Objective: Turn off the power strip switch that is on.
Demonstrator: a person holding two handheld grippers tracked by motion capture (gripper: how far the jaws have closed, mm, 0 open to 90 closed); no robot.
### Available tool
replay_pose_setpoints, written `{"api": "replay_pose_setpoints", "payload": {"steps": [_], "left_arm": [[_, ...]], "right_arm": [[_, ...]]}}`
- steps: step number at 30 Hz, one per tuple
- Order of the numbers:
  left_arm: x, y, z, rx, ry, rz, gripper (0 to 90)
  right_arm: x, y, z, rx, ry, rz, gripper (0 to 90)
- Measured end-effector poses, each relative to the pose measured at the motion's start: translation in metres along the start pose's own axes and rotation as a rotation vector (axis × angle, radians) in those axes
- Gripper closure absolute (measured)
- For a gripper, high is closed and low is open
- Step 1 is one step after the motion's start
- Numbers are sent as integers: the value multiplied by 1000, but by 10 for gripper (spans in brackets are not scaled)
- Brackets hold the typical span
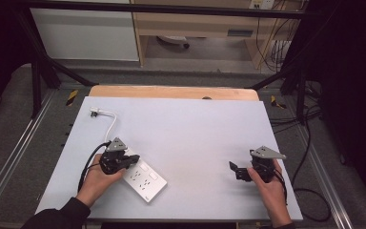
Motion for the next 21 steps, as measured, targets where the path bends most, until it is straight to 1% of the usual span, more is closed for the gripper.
{"api": "replay_pose_setpoints", "payload": {"steps": [5,21], "left_arm": [[0,0,0,-6,2,0,900],[0,-1,-1,-5,15,4,900]], "right_arm": [[0,0,0,-1,0,0,25],[1,0,1,-2,-3,7,24]]}}
Point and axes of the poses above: each handheld gripper's, and its own axes: y roughly backward along the jaws, x roughly out of its underside, z roughly to its left, the point moved 7 cm from there along -y, roughly forward along the jaws, and after that the axes turned 6 degrees about z, right-handed, at the moved point
